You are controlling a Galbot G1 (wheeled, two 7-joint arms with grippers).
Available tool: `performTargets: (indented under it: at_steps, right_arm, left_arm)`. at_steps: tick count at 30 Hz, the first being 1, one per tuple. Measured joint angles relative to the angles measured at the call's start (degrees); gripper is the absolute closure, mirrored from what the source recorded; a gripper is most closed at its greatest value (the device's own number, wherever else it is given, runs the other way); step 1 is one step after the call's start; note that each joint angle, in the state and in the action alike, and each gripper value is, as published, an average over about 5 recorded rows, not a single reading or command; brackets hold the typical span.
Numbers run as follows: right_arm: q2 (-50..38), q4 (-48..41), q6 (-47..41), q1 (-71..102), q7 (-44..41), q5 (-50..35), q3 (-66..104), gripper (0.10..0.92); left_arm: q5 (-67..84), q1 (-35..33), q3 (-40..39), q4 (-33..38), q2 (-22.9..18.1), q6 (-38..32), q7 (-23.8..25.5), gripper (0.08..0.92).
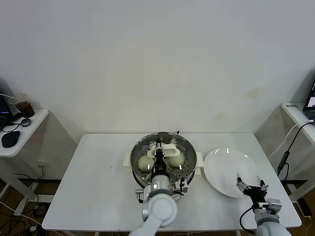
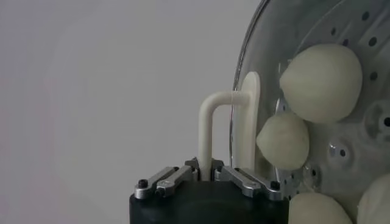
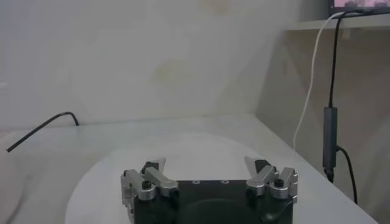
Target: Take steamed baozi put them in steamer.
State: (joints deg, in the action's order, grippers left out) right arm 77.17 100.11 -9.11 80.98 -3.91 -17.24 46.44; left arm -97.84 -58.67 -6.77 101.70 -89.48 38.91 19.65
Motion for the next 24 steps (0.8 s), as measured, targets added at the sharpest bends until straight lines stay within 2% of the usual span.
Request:
performTargets:
  at_steps: [6, 18, 24]
  right_arm:
    - [0.1, -0.1, 0.0, -0.1, 0.0, 0.1, -0.1, 0.203]
    - [0.3, -0.3, 0.0, -0.1, 0.0, 0.5, -0.2, 0.203]
    - [0.4, 0.1, 0.0, 0.2, 0.0, 0.5, -0.3, 0.203]
  left_arm:
    - [0.0, -1.5, -0.6, 2.1, 0.9, -0.7, 0.3, 0.56]
    - [0.5, -6.4, -2.1, 9.3, 3.1, -1.3, 1.2, 0.224]
    - [0.7, -8.8, -1.7, 12.9, 3.9, -1.3, 1.7, 0.178]
